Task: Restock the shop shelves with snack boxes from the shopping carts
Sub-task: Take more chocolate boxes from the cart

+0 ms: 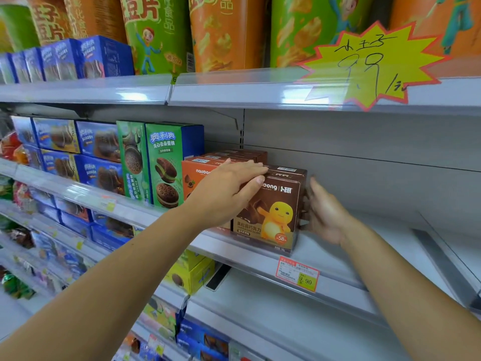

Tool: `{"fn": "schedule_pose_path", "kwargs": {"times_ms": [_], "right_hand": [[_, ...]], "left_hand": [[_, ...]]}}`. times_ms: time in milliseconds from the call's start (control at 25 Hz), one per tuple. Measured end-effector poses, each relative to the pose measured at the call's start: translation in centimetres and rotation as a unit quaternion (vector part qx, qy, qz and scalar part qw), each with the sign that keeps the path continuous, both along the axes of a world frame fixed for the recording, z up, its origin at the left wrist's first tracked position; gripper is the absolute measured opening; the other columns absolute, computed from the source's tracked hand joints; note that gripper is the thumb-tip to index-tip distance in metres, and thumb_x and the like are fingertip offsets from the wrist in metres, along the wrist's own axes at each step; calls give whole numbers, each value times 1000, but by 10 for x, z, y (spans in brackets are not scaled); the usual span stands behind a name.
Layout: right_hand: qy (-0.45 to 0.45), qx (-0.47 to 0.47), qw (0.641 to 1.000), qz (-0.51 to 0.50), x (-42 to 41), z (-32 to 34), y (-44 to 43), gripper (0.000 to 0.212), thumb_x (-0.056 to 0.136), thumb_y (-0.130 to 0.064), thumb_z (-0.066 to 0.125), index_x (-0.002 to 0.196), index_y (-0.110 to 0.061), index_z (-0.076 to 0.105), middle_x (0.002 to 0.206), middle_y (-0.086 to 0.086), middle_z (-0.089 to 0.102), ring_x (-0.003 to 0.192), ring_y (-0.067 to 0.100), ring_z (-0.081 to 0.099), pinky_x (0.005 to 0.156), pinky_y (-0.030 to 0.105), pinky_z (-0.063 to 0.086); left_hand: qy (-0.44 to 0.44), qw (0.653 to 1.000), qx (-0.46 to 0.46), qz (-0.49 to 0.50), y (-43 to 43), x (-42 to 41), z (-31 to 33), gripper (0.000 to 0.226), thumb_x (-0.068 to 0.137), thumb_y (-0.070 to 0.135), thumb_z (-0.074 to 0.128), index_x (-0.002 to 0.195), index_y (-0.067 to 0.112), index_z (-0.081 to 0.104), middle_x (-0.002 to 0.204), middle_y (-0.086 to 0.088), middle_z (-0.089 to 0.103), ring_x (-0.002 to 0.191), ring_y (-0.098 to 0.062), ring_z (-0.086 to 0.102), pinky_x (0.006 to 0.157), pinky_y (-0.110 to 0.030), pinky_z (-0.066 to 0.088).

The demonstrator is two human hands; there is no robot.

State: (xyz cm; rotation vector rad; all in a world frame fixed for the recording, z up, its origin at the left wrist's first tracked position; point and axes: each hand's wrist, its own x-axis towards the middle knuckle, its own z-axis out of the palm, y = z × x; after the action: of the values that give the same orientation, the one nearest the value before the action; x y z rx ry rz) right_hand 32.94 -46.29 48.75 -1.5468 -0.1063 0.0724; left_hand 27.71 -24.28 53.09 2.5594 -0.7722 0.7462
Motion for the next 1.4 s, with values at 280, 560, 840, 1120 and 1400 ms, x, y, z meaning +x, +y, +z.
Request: {"fn": "schedule_pose_path", "kwargs": {"times_ms": [280, 560, 840, 1120, 1400], "right_hand": [[-447, 80, 851, -263, -88, 38, 38, 27, 98, -22, 32, 87, -26, 57, 78, -4, 59, 75, 12, 57, 73, 35, 49], [-352, -33, 933, 64, -125, -72, 198, 20, 98, -32, 40, 95, -26, 60, 85, 3, 62, 71, 20, 61, 62, 27, 52], [-31, -315, 890, 329, -95, -282, 347, 31, 104, -33, 37, 125, -22, 56, 118, -12, 58, 105, 12, 56, 85, 18, 40], [42, -505, 756, 414, -69, -473, 413, 41, 100, -24, 49, 139, -10, 48, 142, 14, 48, 125, 28, 50, 102, 34, 41], [-13, -624, 679, 387, -52, -574, 450, 85, 87, -46, 65, 152, -12, 21, 154, 18, 23, 140, 37, 25, 114, 44, 26]], "left_hand": [[-26, 981, -190, -7, 75, -34, -44, 40, 100, 38, 41, 133, 26, 60, 127, 23, 59, 120, 12, 48, 102, -14, 38], [140, 947, -263, 118, 200, -103, -155, 32, 103, 31, 48, 132, 26, 60, 128, 19, 56, 116, 8, 49, 97, -5, 36], [370, 774, -409, 312, 301, -173, -294, 37, 104, 27, 45, 138, 18, 54, 128, 12, 52, 121, -1, 44, 87, -5, 27], [442, 622, -481, 432, 326, -201, -425, 39, 104, 30, 44, 140, 17, 53, 142, 2, 52, 130, -13, 47, 108, -26, 35], [467, 528, -543, 456, 326, -185, -503, 41, 104, 31, 43, 142, 17, 51, 145, 1, 51, 130, -12, 46, 96, -15, 31]]}}
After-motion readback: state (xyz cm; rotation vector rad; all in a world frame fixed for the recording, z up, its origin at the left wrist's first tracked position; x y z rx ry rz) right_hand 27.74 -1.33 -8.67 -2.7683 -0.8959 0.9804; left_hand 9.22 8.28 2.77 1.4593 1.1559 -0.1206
